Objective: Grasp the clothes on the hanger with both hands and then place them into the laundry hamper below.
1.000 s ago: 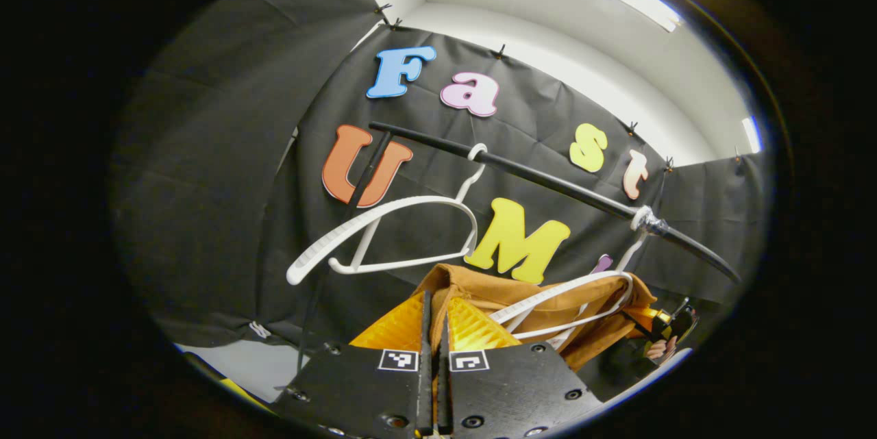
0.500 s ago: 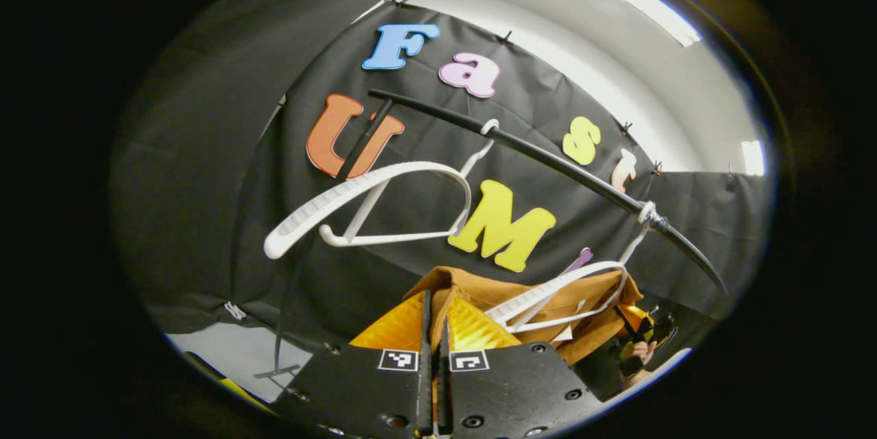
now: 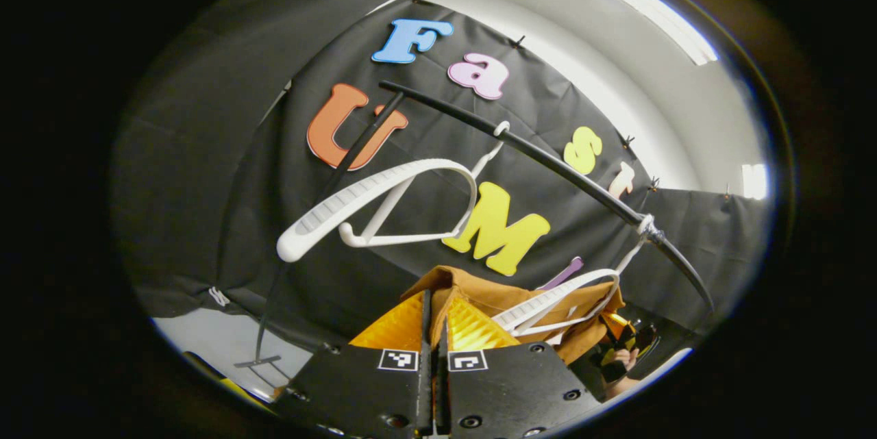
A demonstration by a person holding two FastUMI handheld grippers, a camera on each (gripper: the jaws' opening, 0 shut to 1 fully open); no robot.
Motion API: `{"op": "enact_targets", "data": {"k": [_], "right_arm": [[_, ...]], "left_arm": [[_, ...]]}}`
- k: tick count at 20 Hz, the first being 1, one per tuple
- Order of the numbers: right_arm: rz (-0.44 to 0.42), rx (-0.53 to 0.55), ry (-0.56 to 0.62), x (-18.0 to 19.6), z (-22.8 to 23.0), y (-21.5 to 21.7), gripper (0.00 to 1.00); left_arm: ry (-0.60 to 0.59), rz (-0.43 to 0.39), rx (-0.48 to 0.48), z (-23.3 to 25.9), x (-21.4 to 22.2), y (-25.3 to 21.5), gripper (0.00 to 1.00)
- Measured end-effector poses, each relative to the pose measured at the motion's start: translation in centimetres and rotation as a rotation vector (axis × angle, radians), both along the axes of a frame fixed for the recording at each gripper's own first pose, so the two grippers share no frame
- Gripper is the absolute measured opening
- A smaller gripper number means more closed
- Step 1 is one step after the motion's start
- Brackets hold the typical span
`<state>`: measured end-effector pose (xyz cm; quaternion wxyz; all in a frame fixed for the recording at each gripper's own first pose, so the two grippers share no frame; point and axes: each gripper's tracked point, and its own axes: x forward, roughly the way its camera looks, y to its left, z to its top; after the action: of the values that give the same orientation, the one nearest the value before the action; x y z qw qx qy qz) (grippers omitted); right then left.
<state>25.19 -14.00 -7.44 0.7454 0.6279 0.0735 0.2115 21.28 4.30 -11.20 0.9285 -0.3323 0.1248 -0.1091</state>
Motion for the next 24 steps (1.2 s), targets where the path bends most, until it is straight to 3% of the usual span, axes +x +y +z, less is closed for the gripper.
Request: {"op": "enact_targets", "data": {"k": [5, 10, 12, 16, 24], "right_arm": [[-0.025, -0.006, 0.105, 1.0, -3.3, 0.1, 0.11], [-0.035, 0.002, 0.192, 0.4, -6.9, 0.4, 0.07], [-0.030, -0.007, 0.210, -0.5, -8.1, 0.6, 0.10], [0.008, -0.033, 0.207, -2.2, -8.0, 2.2, 0.06], [0.125, -0.071, 0.158, -7.9, -6.8, 6.4, 0.09]], "left_arm": [[0.045, -0.016, 0.060, -1.4, -0.6, 0.8, 0.02], [0.070, -0.044, 0.038, -3.2, -1.4, -0.7, 0.02], [0.077, -0.053, 0.046, -3.4, -2.4, -1.0, 0.02], [0.080, -0.077, 0.069, -3.8, -3.3, -1.9, 0.01], [0.047, -0.148, 0.052, -2.6, -7.1, -5.5, 0.01]]}}
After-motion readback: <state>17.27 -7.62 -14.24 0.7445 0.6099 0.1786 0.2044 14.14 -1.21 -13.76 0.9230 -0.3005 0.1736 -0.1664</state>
